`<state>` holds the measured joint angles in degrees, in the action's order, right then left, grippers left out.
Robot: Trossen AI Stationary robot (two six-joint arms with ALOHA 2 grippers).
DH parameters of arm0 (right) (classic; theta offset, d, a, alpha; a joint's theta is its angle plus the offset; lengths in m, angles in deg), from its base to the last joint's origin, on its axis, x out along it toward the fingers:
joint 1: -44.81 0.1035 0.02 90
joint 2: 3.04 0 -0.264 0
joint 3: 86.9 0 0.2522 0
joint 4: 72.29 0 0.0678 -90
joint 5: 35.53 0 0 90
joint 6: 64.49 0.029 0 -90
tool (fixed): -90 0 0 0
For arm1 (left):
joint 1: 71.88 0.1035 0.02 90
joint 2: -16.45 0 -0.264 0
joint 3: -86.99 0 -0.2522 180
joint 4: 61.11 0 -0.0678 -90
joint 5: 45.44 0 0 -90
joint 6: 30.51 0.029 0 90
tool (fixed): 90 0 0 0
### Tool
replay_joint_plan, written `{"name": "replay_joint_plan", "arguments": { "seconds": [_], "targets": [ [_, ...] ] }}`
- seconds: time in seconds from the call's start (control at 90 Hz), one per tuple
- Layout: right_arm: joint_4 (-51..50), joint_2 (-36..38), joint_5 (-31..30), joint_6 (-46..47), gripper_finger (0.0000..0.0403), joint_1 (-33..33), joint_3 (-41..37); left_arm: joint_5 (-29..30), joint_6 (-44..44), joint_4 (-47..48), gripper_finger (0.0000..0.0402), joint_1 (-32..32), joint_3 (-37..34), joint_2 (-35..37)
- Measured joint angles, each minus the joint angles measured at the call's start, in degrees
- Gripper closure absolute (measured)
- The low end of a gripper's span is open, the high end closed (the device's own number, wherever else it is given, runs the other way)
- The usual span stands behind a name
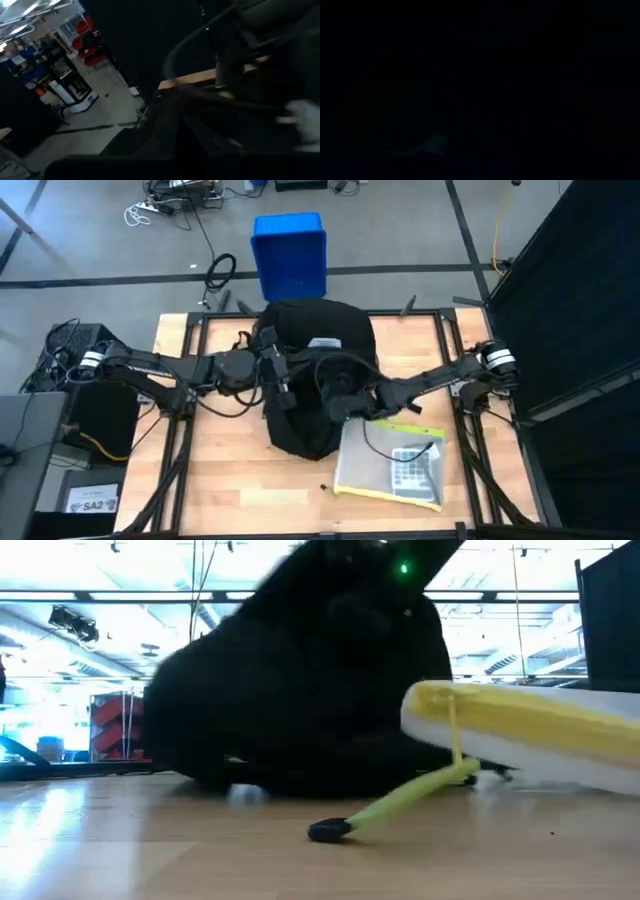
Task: Unpack backpack
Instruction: Remove the cellphone from the backpack
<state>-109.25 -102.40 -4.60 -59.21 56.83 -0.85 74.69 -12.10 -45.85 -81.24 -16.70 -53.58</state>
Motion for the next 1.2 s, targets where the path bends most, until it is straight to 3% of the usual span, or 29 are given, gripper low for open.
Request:
{"name": "replay_joint_plan", "arguments": {
  "seconds": [0.122,0.422,0.633,0.744,0.889,1.2],
  "targets": [
    [0.8,2.4,-7.3,-2.5,0.0271,-0.3,0.1,0.0,0.8,1.3,0.0401,-1.4,0.1,0.2],
    [0.4,7.1,-7.2,-4.2,0.0268,1.9,0.1,3.0,1.2,7.5,0.0401,-3.5,0.0,0.8],
    [-0.2,13.1,-5.8,-5.4,0.0276,6.5,0.1,3.7,1.0,8.9,0.0401,-3.0,0.0,8.1],
    [-1.9,17.3,0.2,-3.3,0.0282,4.3,0.1,-1.3,-0.4,8.3,0.0401,-0.4,-0.8,10.0],
    [-2.0,20.6,12.2,-2.0,0.0290,-4.1,-3.0,-3.2,-1.7,4.2,0.0401,6.4,-6.2,10.2],
    [16.2,27.7,41.6,-8.0,0.0300,-20.8,-12.7,-8.8,-8.4,-1.7,0.0401,28.0,-13.6,9.2]
  ]
}}
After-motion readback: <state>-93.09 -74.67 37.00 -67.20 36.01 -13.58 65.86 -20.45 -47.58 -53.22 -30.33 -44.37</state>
